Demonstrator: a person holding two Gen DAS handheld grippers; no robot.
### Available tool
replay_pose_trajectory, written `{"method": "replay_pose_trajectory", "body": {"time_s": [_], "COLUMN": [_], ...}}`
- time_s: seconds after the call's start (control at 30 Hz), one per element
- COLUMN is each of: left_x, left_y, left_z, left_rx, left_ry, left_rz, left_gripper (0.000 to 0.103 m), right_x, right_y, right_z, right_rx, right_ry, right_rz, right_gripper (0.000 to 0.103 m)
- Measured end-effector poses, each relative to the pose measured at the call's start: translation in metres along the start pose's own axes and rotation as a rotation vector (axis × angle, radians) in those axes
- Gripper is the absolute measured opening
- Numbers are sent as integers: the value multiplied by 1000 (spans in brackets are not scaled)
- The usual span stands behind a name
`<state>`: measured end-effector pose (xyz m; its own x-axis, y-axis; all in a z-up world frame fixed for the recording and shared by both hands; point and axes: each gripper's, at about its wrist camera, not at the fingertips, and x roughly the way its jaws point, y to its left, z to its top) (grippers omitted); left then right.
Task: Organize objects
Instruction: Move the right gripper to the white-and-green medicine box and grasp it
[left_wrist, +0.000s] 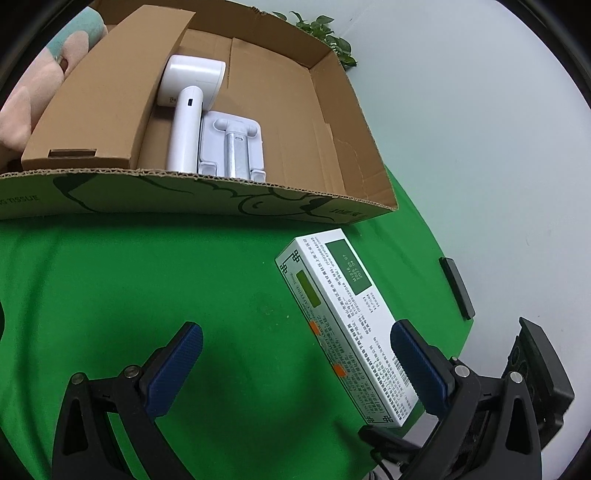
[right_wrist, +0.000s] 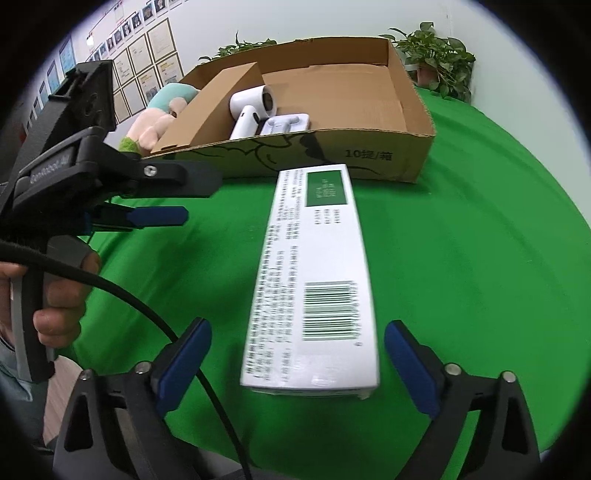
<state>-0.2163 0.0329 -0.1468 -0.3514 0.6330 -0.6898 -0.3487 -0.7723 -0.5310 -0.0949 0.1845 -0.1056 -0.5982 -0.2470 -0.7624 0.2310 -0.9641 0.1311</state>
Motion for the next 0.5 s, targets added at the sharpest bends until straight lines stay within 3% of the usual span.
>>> {"method": "replay_pose_trajectory", "body": {"time_s": [0.13, 0.33, 0.5], "left_x": [-1, -3, 4], "left_y": [1, 6, 13], "left_z": [-1, -2, -7], "left_rx": [5, -12, -44], "left_ry": [6, 19, 56], "left_rz": [0, -20, -57], "left_gripper": [102, 102, 101], "right_x": [7, 4, 2], "right_y": [8, 10, 15], "right_z": [-2, -3, -6], "right_rx": [-17, 20, 52], "right_ry": [26, 17, 27], "right_rz": [0, 48, 165], "right_gripper": [72, 72, 71]}}
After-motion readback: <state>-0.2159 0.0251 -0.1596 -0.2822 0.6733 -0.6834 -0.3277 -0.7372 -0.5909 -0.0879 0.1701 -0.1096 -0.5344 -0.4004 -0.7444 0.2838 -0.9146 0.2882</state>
